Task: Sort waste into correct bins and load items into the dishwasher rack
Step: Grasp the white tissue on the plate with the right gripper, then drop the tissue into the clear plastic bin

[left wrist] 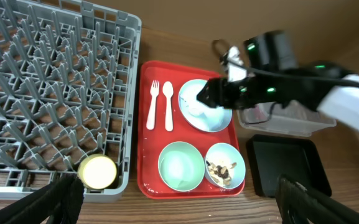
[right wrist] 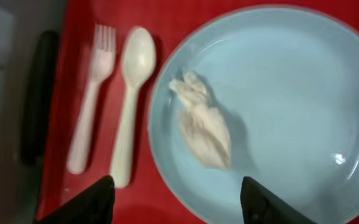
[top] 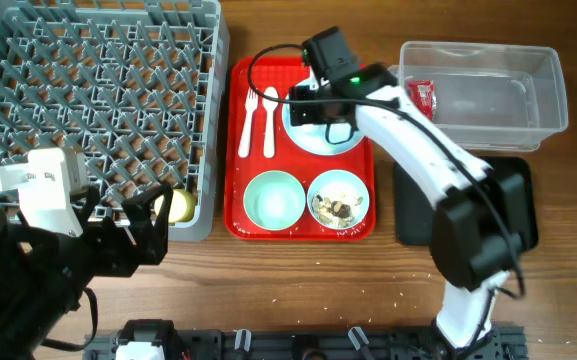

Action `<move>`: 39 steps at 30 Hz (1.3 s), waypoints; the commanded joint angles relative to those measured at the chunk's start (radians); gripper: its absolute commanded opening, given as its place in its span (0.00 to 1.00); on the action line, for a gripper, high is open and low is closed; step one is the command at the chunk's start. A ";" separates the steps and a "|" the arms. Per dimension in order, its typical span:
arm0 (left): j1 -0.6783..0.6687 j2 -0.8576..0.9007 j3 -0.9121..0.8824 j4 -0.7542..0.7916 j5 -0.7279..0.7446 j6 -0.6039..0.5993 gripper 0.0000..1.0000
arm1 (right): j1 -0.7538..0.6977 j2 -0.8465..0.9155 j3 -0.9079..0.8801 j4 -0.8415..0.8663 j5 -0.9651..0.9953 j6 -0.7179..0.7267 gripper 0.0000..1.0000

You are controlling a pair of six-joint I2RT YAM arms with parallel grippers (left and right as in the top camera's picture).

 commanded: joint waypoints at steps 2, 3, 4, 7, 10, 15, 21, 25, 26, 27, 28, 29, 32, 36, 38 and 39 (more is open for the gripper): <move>-0.003 0.000 0.008 0.002 -0.005 0.020 1.00 | -0.008 0.132 -0.001 0.038 0.015 0.013 0.65; -0.003 0.000 0.008 0.002 -0.005 0.020 1.00 | -0.008 0.146 -0.001 0.035 0.010 0.014 0.64; -0.003 0.000 0.008 0.002 -0.005 0.020 1.00 | -0.008 0.159 -0.001 0.032 0.011 0.017 0.60; -0.003 0.000 0.008 0.002 -0.005 0.020 1.00 | -0.009 0.169 0.000 0.034 0.012 0.018 0.28; -0.003 0.000 0.008 0.002 -0.005 0.020 1.00 | -0.027 0.134 0.001 0.013 0.012 0.021 0.16; -0.003 0.000 0.008 0.002 -0.005 0.020 1.00 | -0.147 -0.045 0.001 -0.087 0.011 0.043 0.11; -0.003 0.000 0.008 0.002 -0.005 0.020 1.00 | -0.392 -0.259 0.000 -0.197 -0.067 -0.053 0.09; -0.003 0.000 0.008 0.002 -0.005 0.020 1.00 | -0.498 -0.257 -0.021 -0.294 0.025 -0.066 0.13; -0.003 0.000 0.008 0.002 -0.005 0.020 1.00 | -0.505 -0.245 -0.043 -0.288 0.070 -0.071 0.24; -0.003 0.000 0.008 0.002 -0.005 0.020 1.00 | -0.506 -0.237 -0.061 -0.275 0.087 -0.103 0.43; -0.003 0.000 0.008 0.002 -0.005 0.020 1.00 | -0.506 -0.227 -0.066 -0.271 0.084 -0.136 0.55; -0.003 0.000 0.008 0.002 -0.005 0.020 1.00 | -0.506 -0.227 -0.064 -0.277 0.078 -0.134 0.58; -0.003 0.000 0.008 0.002 -0.005 0.020 1.00 | -0.506 -0.286 -0.047 -0.291 -0.007 -0.112 0.59; -0.003 0.000 0.008 0.002 -0.005 0.020 1.00 | -0.469 -0.459 -0.048 -0.347 -0.105 -0.111 0.60; -0.003 0.000 0.008 0.002 -0.005 0.020 1.00 | -0.411 -0.534 -0.050 -0.408 -0.104 -0.111 0.61; -0.003 0.000 0.008 0.002 -0.005 0.020 1.00 | -0.381 -0.559 -0.055 -0.436 -0.104 -0.108 0.61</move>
